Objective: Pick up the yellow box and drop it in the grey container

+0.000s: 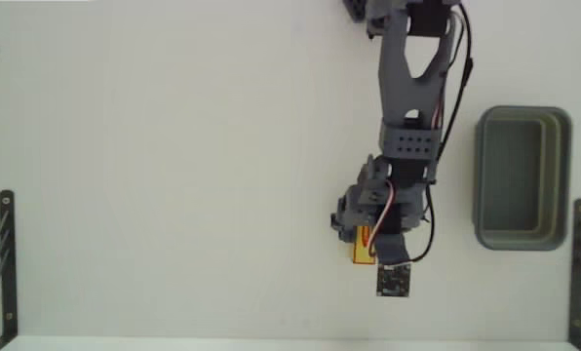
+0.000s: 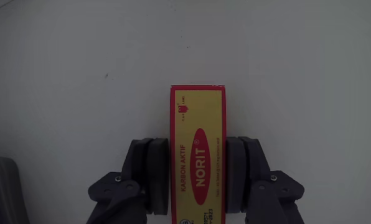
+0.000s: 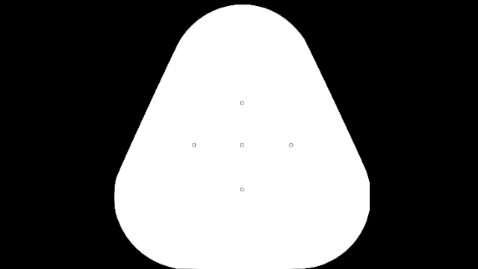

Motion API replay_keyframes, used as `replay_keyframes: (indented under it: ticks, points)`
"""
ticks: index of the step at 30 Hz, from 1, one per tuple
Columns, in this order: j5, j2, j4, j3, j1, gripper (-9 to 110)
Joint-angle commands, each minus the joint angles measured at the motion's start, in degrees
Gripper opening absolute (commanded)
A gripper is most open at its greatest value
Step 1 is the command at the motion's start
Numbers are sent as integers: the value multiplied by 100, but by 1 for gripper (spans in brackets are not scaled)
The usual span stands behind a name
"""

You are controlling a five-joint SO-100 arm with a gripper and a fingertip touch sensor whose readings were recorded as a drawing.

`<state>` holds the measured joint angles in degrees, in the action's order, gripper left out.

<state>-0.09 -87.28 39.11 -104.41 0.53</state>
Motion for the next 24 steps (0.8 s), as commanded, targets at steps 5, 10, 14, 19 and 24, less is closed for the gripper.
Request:
replay_keyframes:
  ticks: [5, 10, 14, 19, 24]
  points:
    - [9, -159, -17, 9, 71, 50]
    - [9, -159, -17, 9, 71, 49]
    - [9, -159, -17, 9, 71, 48]
    - [9, -159, -17, 9, 71, 47]
    - [9, -159, -17, 9, 71, 45]
